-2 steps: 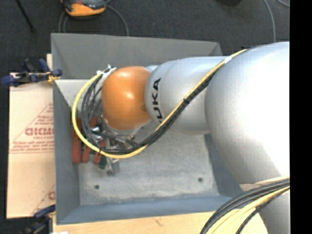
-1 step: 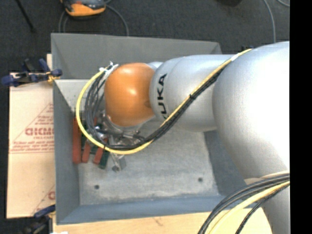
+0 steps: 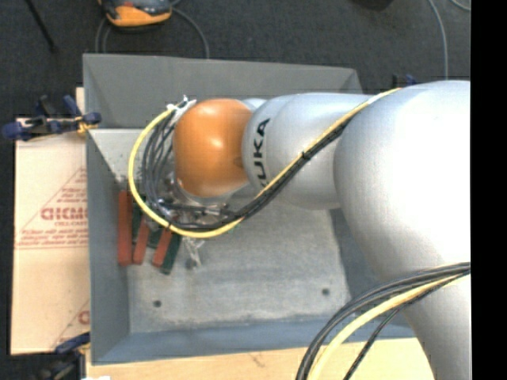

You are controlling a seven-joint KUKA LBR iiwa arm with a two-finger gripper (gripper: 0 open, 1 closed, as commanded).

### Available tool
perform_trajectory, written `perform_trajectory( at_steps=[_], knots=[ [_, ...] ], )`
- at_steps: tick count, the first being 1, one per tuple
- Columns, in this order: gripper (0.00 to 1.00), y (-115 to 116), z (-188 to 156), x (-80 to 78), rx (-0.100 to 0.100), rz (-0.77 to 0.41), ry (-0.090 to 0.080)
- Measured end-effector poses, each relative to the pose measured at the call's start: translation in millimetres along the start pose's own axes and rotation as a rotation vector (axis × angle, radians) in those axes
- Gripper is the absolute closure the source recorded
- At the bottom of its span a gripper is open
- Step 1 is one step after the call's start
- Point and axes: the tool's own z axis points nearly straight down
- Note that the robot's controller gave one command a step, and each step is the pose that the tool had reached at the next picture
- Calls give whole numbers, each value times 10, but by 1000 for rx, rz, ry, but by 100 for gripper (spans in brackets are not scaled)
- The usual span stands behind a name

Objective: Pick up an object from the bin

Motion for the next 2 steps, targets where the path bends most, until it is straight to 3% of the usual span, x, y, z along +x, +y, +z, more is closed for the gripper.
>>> perform_trajectory(
  at_steps=[1,2],
  knots=[
    [100,59,-49,-51,6,-181,-5],
    [100,59,-49,-51,6,-180,-5]
  ],
)
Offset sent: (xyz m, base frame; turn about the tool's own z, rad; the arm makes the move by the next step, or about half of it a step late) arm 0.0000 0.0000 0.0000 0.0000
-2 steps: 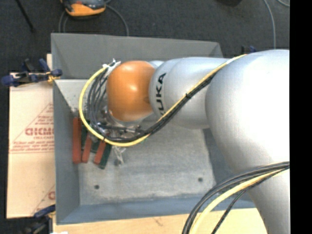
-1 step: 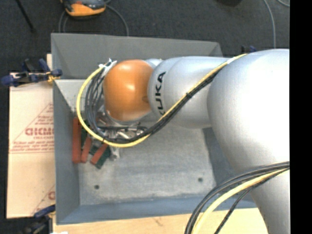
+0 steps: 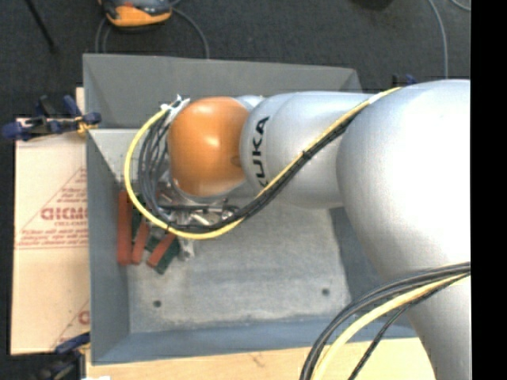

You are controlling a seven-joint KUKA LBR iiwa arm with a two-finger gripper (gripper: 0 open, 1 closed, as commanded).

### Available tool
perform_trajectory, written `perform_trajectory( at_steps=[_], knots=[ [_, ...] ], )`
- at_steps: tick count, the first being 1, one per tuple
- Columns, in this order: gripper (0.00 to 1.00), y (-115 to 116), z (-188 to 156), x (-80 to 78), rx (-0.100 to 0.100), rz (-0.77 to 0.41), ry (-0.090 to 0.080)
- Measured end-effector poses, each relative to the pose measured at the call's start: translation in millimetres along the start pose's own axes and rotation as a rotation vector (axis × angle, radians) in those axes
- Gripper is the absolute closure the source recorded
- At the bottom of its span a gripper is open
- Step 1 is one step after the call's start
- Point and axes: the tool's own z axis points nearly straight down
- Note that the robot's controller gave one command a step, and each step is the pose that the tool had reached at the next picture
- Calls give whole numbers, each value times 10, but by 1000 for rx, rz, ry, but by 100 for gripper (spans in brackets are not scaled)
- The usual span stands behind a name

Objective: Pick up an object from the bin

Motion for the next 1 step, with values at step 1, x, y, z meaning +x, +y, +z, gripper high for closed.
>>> perform_trajectory(
  at_steps=[1],
  knots=[
    [100,10,-37,14,-4,0,5]
  ],
)
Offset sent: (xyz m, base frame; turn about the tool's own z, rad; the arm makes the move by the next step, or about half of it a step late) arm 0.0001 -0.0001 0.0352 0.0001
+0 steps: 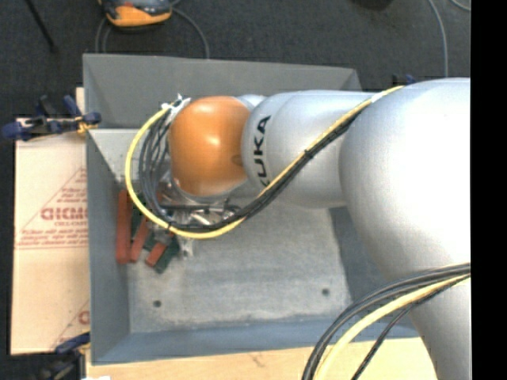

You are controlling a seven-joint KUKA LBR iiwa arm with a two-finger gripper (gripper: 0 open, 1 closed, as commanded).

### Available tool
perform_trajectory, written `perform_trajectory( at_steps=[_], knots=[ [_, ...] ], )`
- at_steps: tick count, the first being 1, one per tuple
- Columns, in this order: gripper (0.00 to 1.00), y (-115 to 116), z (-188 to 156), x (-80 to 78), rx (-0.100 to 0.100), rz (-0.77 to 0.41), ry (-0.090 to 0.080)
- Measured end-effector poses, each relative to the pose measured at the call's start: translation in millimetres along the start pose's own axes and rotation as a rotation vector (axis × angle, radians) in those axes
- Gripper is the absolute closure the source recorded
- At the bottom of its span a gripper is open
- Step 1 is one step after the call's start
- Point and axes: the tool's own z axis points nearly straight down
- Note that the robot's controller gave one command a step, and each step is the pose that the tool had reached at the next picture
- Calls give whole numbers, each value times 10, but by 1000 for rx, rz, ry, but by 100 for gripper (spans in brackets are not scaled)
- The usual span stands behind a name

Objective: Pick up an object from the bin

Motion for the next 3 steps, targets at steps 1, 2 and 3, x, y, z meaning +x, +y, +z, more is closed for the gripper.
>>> perform_trajectory(
  at_steps=[1,2,3],
  knots=[
    [100,8,-175,14,-7,2,10],
    [100,-13,-316,-16,-2,3,1],
    [100,-12,-374,-16,-2,3,1]
  ],
)
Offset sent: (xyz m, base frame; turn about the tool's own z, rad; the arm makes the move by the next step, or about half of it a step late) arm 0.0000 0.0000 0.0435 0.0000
